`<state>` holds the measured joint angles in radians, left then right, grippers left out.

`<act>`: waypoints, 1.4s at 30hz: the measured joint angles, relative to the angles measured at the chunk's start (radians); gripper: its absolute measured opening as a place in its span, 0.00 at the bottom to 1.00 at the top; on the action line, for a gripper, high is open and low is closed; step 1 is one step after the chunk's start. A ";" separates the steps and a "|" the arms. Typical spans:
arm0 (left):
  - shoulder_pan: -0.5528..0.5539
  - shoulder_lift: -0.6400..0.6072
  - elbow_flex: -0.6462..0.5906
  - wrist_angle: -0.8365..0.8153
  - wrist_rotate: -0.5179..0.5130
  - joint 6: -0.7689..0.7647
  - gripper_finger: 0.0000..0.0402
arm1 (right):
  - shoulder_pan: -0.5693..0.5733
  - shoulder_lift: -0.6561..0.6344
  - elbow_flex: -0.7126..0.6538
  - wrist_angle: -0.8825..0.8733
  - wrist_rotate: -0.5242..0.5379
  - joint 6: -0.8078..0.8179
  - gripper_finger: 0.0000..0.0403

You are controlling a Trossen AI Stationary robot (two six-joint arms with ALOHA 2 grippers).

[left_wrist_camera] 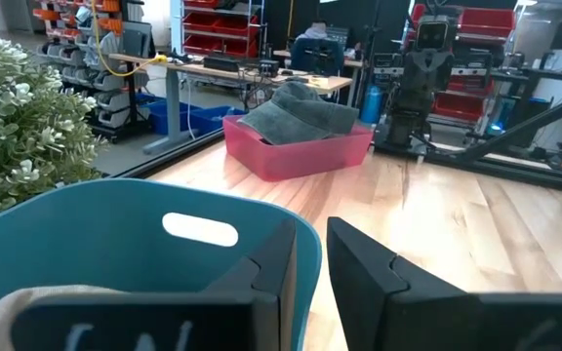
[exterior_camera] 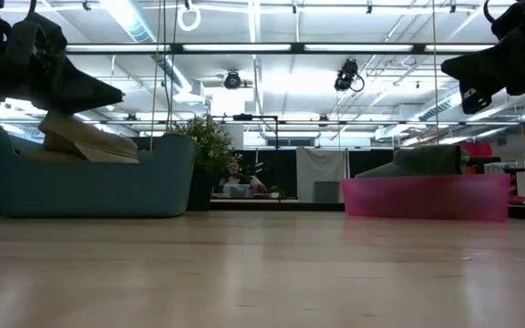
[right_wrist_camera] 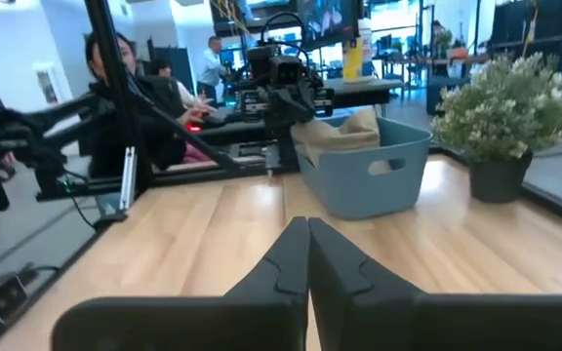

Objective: Pick & Place hat
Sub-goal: Return to Home Position

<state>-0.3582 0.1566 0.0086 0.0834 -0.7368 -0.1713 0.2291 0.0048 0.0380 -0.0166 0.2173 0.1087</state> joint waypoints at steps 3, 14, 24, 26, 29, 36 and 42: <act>0.000 0.000 0.000 0.000 0.000 0.000 0.16 | 0.000 0.000 0.000 0.000 0.000 0.023 0.02; 0.000 0.000 0.000 0.001 0.000 0.001 0.16 | 0.000 0.000 0.000 0.000 0.001 0.024 0.02; 0.000 0.000 -0.001 0.002 0.000 0.000 0.16 | 0.000 0.000 0.000 0.000 0.002 0.024 0.02; 0.000 0.000 -0.001 0.002 0.000 0.001 0.16 | 0.000 0.000 0.000 0.000 0.002 0.024 0.02; 0.000 0.000 -0.001 0.002 0.000 0.001 0.16 | 0.000 0.000 0.000 0.000 0.002 0.024 0.02; 0.000 0.000 -0.001 0.002 0.000 0.000 0.16 | 0.000 0.000 0.000 0.000 0.002 0.024 0.02; 0.000 0.000 -0.001 0.002 0.000 0.001 0.16 | 0.000 0.000 0.000 0.000 0.002 0.024 0.02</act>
<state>-0.3581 0.1566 0.0074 0.0853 -0.7372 -0.1707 0.2291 0.0051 0.0383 -0.0170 0.2195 0.1329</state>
